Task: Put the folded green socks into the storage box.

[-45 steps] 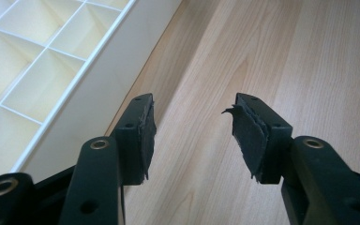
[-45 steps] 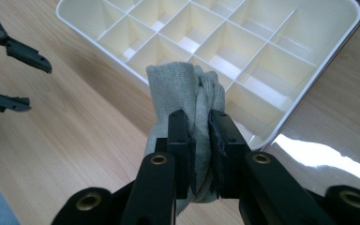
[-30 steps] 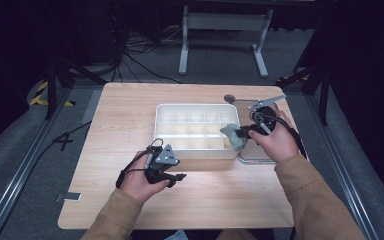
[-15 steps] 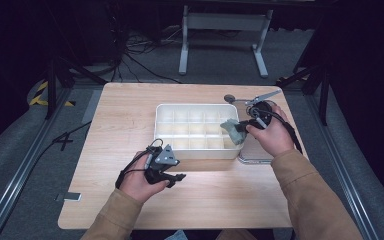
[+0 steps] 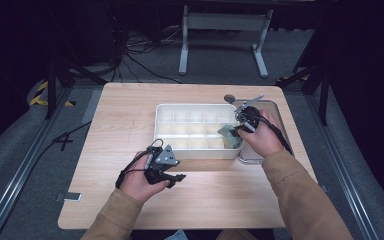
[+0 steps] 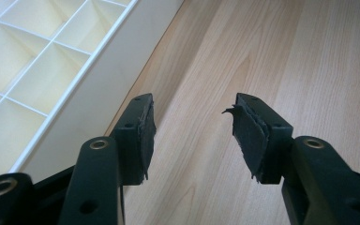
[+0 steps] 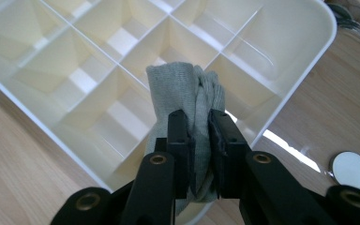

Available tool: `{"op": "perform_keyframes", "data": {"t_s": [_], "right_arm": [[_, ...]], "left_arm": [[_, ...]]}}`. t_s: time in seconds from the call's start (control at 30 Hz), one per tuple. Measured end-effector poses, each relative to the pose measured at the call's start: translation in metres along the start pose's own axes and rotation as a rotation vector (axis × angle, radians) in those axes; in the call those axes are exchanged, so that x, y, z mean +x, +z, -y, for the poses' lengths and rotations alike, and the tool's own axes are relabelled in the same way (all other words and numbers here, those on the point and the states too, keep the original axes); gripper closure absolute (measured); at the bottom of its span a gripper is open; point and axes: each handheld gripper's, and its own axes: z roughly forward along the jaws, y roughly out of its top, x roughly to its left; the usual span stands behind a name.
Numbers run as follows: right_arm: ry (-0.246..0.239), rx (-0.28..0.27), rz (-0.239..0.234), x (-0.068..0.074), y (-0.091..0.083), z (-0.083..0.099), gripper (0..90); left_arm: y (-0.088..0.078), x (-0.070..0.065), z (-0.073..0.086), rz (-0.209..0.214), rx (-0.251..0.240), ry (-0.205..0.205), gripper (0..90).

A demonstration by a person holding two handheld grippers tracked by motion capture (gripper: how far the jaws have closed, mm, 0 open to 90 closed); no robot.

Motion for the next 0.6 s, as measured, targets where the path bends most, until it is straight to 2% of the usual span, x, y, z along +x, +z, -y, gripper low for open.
{"op": "perform_keyframes", "data": {"t_s": [0.17, 0.5, 0.6], "right_arm": [[-0.04, 0.058, 0.015, 0.003, 0.011, 0.001, 79.8], [-0.044, 0.128, 0.029, 0.01, 0.022, 0.003, 80.2], [-0.043, 0.165, 0.025, 0.012, 0.027, 0.003, 80.4]], "left_arm": [[0.0, 0.0, 0.0, -0.006, 0.007, 0.004, 49.6], [0.001, -0.001, 0.0, -0.003, 0.006, 0.001, 49.6], [0.001, -0.001, 0.0, -0.004, 0.007, 0.004, 49.7]]}}
